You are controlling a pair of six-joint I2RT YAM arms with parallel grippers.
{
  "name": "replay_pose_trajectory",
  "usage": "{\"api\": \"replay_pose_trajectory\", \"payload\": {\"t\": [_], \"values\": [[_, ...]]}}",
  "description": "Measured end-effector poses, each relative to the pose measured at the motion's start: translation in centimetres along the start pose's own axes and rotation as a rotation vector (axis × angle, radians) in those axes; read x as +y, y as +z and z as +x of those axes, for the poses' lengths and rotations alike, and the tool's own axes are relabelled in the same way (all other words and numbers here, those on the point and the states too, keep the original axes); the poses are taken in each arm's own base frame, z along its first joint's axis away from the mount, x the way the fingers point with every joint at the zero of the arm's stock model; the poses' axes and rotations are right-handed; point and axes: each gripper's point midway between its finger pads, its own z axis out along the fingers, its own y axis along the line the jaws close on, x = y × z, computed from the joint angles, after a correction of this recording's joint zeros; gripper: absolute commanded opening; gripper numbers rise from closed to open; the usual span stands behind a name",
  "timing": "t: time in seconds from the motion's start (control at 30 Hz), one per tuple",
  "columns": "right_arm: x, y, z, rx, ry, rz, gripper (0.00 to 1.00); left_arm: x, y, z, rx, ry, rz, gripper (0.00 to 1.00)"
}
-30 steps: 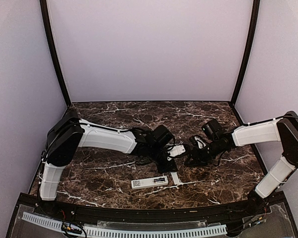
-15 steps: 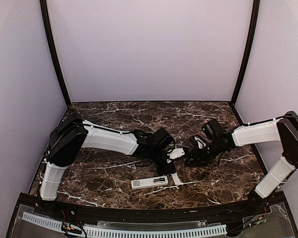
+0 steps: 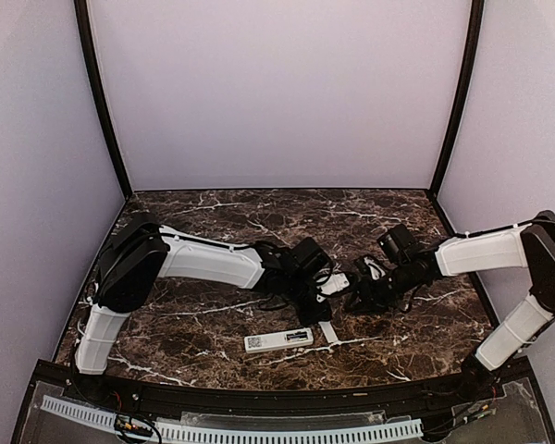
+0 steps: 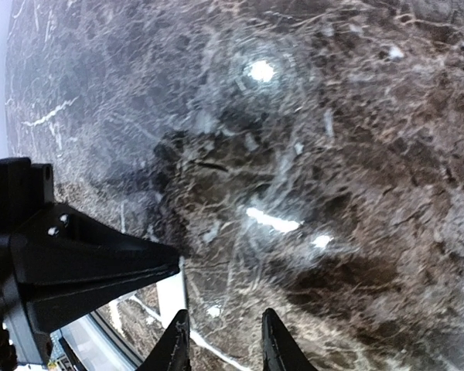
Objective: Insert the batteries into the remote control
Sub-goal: Hold the battery cover at the center of the board, then pick up the battery cover at the center of the board.
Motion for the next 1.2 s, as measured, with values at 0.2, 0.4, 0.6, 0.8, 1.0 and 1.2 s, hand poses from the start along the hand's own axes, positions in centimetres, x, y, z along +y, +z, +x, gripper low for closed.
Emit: {"api": "replay_pose_trajectory", "payload": {"t": [0.2,0.4,0.6,0.8,1.0,1.2], "values": [[0.9,-0.4,1.0,0.005,0.011,-0.021,0.29,1.0,-0.2,0.2,0.019,-0.055,-0.037,0.00],[2.1,0.3,3.1,0.048,0.031,-0.047,0.29,1.7,-0.4,0.5,0.029,-0.093,-0.050,0.00],[2.9,1.2,6.4,0.100,0.108,-0.107,0.31,1.7,-0.4,0.6,0.030,-0.099,-0.051,0.00],[2.3,1.8,7.5,0.084,0.230,-0.157,0.36,1.7,-0.4,0.6,0.030,-0.099,-0.050,0.00],[2.6,2.1,6.9,0.038,0.304,-0.209,0.37,1.9,-0.5,0.6,0.028,-0.108,-0.044,0.00],[3.1,2.8,5.8,0.012,0.338,-0.255,0.38,2.4,-0.6,0.7,0.026,-0.122,-0.040,0.00]]}}
